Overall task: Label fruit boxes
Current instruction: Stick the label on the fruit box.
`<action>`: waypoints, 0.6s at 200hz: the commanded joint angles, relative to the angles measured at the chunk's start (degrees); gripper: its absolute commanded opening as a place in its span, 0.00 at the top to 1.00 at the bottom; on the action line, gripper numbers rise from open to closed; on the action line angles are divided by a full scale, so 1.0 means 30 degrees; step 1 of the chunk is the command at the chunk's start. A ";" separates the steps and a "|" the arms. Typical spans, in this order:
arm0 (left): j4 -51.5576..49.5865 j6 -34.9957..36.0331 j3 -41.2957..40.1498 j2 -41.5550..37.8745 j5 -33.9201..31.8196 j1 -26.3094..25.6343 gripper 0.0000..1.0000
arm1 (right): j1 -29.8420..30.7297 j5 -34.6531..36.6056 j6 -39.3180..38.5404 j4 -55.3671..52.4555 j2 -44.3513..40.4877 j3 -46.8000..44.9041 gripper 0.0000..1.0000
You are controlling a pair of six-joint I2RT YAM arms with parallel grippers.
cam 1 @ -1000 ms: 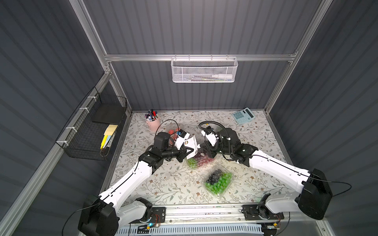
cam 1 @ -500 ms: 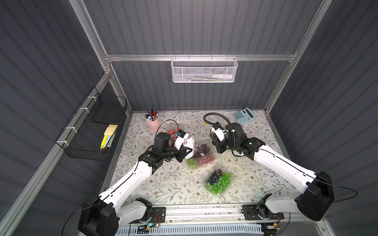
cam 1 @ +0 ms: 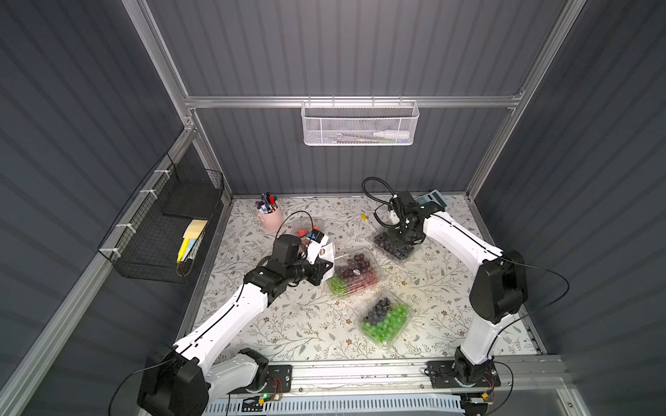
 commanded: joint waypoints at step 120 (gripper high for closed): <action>-0.0489 -0.0043 0.0419 -0.0047 -0.0761 -0.0019 1.00 | -0.0941 -0.2819 0.1006 -0.0221 0.3604 0.2028 0.86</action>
